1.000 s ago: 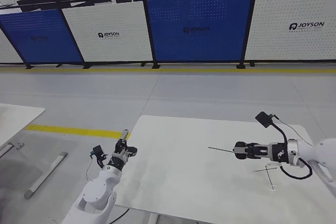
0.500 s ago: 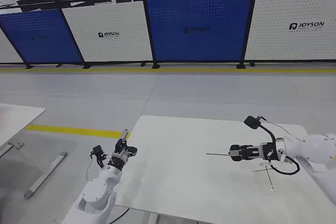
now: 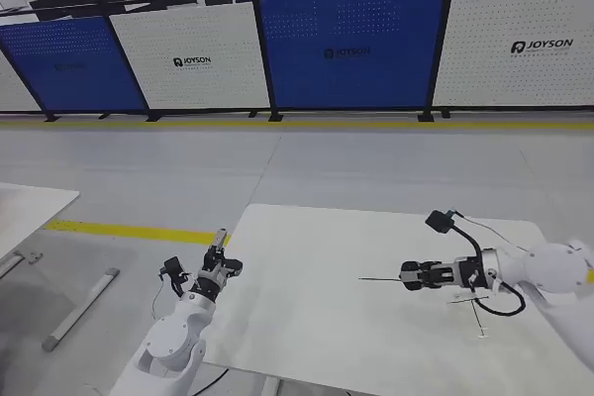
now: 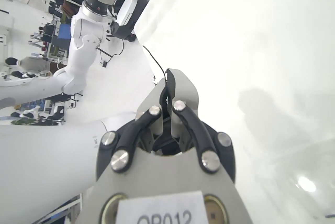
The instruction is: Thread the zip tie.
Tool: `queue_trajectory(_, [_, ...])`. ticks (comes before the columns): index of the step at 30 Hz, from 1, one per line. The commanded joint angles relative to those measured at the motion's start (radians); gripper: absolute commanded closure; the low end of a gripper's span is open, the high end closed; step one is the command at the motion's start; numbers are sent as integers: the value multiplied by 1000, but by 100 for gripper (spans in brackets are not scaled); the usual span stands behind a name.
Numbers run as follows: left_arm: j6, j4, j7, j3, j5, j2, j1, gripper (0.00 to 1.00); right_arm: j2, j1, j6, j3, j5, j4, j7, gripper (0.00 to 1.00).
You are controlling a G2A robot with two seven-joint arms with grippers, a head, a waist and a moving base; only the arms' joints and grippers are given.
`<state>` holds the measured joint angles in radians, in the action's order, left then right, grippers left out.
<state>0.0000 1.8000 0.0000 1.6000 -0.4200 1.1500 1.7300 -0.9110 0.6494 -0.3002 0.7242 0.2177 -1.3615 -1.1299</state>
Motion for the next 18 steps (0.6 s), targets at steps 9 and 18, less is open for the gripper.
queue_trajectory(9, [0,0,0,0,0,0,0,0,-4,-3,9,-10,-242,-49,102,100])
queue_trajectory(18, [0,0,0,0,0,0,0,0,-4,-3,9,-10,-242,-49,102,100])
